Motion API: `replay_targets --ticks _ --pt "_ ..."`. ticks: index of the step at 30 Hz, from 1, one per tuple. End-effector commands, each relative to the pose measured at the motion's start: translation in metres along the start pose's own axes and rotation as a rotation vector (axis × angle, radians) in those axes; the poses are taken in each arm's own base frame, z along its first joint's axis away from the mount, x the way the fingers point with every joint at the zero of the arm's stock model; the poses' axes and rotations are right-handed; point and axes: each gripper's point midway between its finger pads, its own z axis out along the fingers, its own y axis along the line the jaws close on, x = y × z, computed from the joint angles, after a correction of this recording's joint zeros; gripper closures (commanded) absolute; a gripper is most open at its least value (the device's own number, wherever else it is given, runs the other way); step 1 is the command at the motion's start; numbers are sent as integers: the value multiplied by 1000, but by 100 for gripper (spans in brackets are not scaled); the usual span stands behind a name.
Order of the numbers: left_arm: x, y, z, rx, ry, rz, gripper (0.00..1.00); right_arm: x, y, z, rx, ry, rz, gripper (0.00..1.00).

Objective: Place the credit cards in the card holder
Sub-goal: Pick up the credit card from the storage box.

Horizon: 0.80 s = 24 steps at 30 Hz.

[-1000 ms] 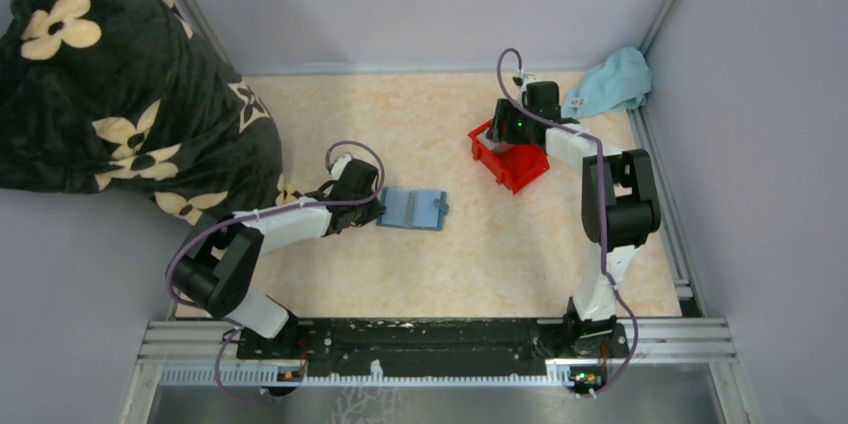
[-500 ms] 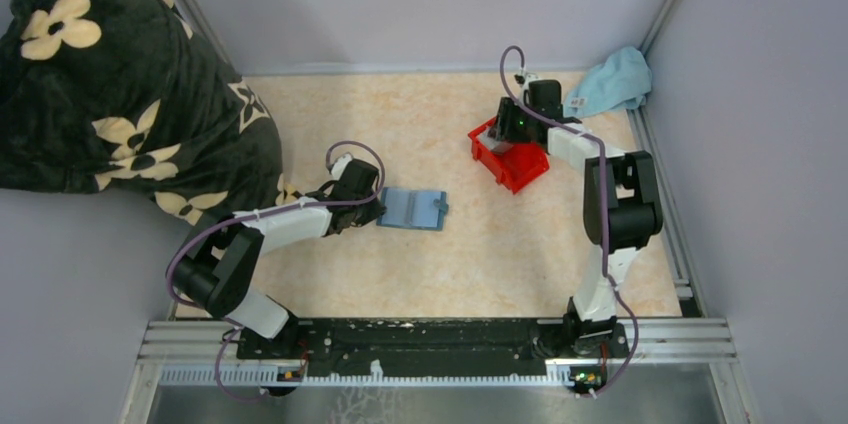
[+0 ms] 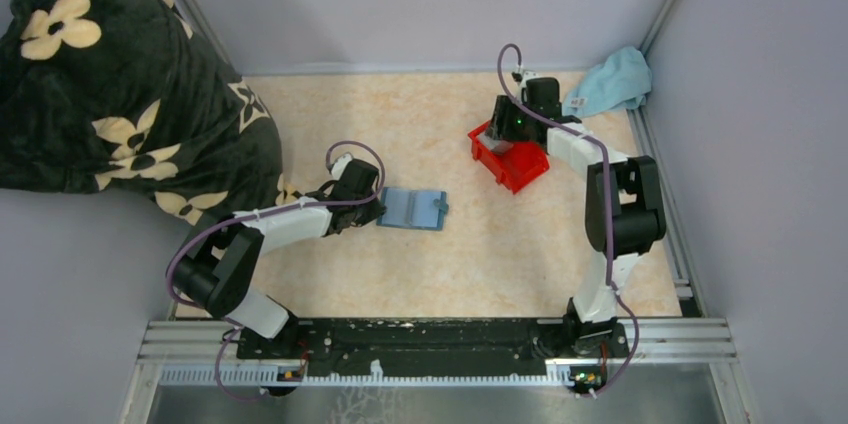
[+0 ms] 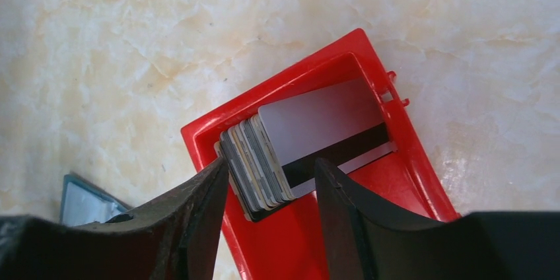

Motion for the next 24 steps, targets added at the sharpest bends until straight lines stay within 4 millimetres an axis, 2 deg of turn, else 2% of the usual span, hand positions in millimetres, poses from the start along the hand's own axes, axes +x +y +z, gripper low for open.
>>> replay_targets --ticks 1,5,15,20,24 --pt "37 40 0 -126 127 55 72 -38 9 -17 23 -97 -64 45" --pt "38 41 -1 -127 130 52 72 -34 3 -6 36 -63 -77 42" --pt "37 41 1 -133 128 58 72 -18 -1 14 16 -1 -74 46" --pt "36 39 1 -130 127 61 72 -11 -2 15 9 13 -67 47" --pt "36 38 1 -129 126 64 72 -6 -2 16 4 21 -62 52"
